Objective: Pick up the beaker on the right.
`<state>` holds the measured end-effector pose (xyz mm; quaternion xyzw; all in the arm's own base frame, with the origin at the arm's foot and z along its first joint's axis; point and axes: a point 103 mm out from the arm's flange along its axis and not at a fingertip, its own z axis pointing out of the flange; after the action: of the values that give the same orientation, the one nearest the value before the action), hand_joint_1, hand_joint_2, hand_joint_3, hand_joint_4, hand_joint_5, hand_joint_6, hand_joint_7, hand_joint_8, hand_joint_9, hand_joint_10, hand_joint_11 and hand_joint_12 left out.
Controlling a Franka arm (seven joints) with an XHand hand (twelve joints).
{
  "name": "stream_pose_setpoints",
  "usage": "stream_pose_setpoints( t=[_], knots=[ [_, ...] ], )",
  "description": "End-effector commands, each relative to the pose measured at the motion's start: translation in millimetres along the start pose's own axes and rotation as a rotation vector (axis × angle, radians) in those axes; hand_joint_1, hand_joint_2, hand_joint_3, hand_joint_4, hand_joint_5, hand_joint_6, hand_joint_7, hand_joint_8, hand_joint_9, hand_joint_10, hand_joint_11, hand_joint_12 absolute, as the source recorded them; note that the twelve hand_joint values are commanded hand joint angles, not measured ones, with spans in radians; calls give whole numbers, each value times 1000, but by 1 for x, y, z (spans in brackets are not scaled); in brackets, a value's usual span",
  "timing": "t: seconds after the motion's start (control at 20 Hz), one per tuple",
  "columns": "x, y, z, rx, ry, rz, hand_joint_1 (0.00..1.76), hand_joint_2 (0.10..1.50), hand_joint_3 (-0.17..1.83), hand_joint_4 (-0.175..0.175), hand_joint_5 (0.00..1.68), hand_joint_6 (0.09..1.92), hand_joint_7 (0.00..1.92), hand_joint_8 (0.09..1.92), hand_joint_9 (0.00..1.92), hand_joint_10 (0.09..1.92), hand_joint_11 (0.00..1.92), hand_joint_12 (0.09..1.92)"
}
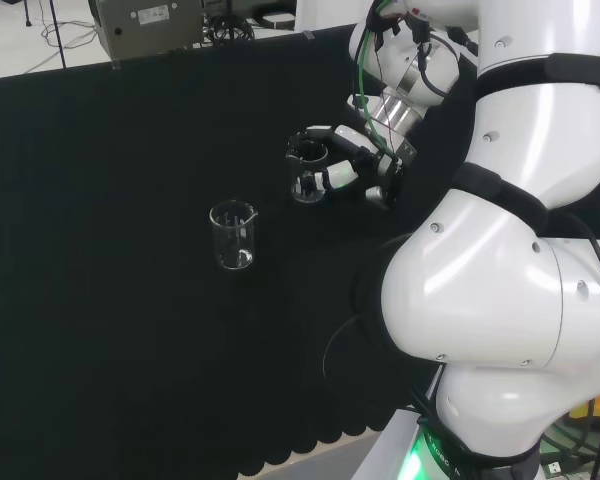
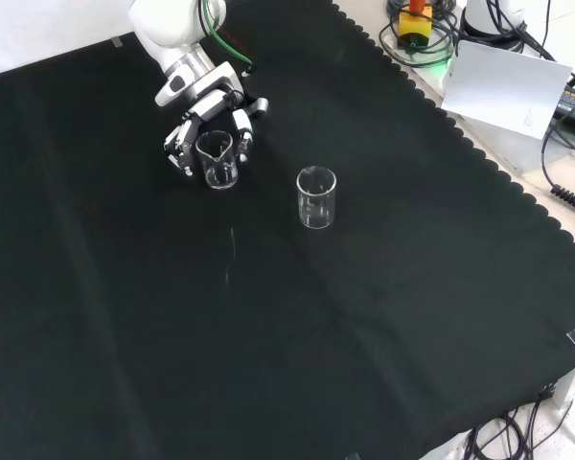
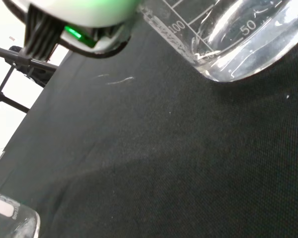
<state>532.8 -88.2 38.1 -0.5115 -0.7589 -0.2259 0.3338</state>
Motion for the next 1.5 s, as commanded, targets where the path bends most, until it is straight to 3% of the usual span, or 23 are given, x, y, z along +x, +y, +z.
stream_pose_setpoints(
  t=[0.05,0.3,0.45,0.55,0.65,0.85,1.1,1.25,1.5],
  knots=[
    [0,1,0,-10,6,2,993,532,622,-54,531,749,579,737,705,592,186,1381],
    [1,5,2,-14,1,12,985,569,624,-37,683,808,665,714,779,572,247,1365],
    [4,6,0,-26,-50,40,1001,612,601,0,880,718,737,674,834,536,304,1344],
    [5,7,-3,-37,-77,66,1073,721,487,115,1133,635,956,614,932,514,452,1302],
    [7,6,-7,-62,-106,65,1102,792,376,161,1247,559,1072,530,986,472,515,1278],
    [15,4,-19,-118,-120,16,1149,730,437,143,1415,313,1370,342,1307,299,1012,975],
    [30,4,-42,-119,-131,-39,1157,711,451,143,1481,185,1482,158,1436,101,1104,896],
    [37,3,-53,-101,-142,-59,1274,621,622,82,1388,418,1587,87,1533,90,1200,855],
    [47,-4,-64,-55,-146,-63,1301,590,680,66,1367,476,1618,87,1564,87,1228,837]
  ],
)
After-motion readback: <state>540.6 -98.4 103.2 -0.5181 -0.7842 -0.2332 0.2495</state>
